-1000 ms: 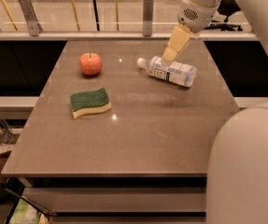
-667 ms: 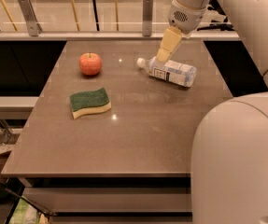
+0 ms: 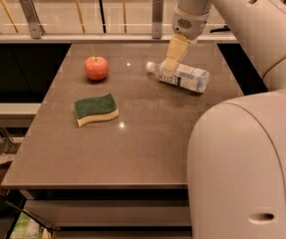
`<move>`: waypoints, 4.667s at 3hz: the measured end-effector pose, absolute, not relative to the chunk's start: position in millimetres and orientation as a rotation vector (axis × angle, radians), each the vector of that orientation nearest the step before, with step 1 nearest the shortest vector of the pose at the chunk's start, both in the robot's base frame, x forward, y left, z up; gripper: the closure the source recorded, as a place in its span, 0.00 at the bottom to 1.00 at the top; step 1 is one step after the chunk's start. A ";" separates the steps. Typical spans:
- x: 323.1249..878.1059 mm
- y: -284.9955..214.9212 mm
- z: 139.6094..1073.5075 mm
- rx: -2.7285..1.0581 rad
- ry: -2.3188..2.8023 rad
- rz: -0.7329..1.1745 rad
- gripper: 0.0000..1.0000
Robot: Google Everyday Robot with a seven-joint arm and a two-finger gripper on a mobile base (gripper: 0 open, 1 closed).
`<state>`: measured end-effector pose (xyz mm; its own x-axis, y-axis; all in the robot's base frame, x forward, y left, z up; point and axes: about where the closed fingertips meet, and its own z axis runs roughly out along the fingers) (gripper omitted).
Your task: Place blue plastic bottle upright
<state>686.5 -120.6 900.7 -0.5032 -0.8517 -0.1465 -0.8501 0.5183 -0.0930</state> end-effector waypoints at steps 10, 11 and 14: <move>718.4 -129.7 833.0 -1.488 2.602 -0.011 1.00; 718.9 -131.0 839.3 -1.474 2.576 -0.006 1.00; 696.9 -155.5 912.5 -1.279 2.406 0.042 1.00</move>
Offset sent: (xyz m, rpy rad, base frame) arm -0.0387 -0.0287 -0.0393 -0.0558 0.1956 -0.0008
